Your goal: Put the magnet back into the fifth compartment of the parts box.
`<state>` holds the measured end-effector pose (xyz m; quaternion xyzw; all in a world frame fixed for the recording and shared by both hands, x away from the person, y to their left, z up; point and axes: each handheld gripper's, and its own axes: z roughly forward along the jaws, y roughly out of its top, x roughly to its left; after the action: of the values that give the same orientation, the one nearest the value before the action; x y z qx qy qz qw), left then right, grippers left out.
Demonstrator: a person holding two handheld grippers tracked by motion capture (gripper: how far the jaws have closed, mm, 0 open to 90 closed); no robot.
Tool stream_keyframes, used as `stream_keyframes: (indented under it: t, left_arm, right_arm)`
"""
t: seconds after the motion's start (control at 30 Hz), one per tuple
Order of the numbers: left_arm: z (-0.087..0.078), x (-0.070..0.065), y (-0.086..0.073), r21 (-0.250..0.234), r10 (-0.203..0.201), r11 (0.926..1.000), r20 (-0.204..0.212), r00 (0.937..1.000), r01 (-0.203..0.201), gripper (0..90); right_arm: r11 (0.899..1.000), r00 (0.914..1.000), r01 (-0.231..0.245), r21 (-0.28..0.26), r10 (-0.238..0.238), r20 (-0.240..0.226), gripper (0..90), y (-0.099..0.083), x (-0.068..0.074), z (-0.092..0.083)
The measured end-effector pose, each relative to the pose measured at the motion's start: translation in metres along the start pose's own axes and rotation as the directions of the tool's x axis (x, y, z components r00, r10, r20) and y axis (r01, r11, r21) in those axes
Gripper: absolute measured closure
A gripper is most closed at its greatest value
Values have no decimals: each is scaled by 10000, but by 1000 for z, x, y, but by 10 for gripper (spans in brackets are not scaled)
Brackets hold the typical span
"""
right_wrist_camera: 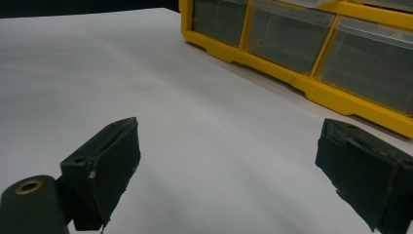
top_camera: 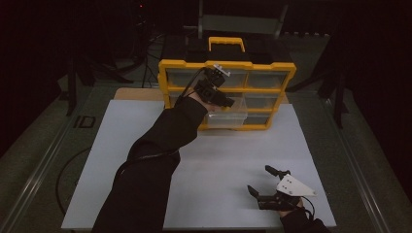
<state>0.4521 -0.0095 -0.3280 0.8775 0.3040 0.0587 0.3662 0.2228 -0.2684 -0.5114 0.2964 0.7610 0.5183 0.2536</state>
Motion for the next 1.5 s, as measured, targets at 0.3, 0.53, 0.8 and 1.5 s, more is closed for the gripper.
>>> stream_keyframes:
  t: [0.3,0.53,0.8,1.5]
  left_arm:
    - [-5,-8,-1,-111,229,9997,160,9996,-228,352]
    - [-8,-11,-5,-113,354,9993,266,9990,-351,257]
    - [-11,-11,-9,59,355,9993,60,9994,-356,74]
    - [-28,-5,-25,-506,632,9970,896,9940,-588,1]
  right_arm:
    - [10000,10000,14,6,-14,16,89,0,0,0]
    - [10000,10000,-4,-1,4,45,89,0,1,0]
    - [10000,10000,-4,4,4,60,89,0,1,0]
    - [10000,10000,-5,51,5,78,89,0,1,0]
